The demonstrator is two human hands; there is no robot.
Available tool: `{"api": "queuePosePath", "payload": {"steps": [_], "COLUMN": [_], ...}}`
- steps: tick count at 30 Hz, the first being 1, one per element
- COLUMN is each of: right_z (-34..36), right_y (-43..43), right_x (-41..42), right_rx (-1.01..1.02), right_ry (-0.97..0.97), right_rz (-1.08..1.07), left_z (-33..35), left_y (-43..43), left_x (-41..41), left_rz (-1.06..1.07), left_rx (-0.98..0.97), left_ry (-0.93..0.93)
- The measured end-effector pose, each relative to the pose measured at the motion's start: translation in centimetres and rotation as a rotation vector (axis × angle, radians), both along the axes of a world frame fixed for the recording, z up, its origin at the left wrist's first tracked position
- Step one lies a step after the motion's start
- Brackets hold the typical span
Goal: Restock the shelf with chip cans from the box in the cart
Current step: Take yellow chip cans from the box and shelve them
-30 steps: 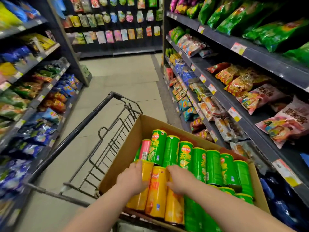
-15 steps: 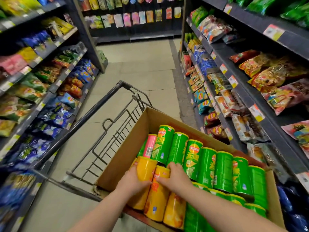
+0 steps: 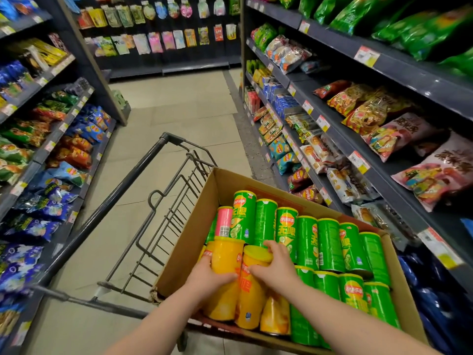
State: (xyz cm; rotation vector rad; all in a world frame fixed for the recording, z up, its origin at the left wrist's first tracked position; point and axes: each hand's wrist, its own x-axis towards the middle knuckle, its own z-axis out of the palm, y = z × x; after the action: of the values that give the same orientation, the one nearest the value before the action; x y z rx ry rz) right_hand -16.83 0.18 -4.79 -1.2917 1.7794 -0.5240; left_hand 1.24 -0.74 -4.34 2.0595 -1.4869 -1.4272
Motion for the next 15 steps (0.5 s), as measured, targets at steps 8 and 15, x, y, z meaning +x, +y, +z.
{"api": "queuePosePath", "payload": {"steps": [8,15], "right_z": [-0.3,1.3], "right_y": [1.6,2.9], "right_x": [1.7,2.7], "right_rx": [0.073,-0.084], "right_ry": [-0.232,-0.193], "right_rz": [-0.206,-0.373], "left_z": [1.0,2.3], "left_y": [0.6,0.8], "left_x": [0.9,1.4], "left_rz": [0.021,0.068], "left_rx": [0.028,-0.017], "left_ry": [0.271,0.402]}}
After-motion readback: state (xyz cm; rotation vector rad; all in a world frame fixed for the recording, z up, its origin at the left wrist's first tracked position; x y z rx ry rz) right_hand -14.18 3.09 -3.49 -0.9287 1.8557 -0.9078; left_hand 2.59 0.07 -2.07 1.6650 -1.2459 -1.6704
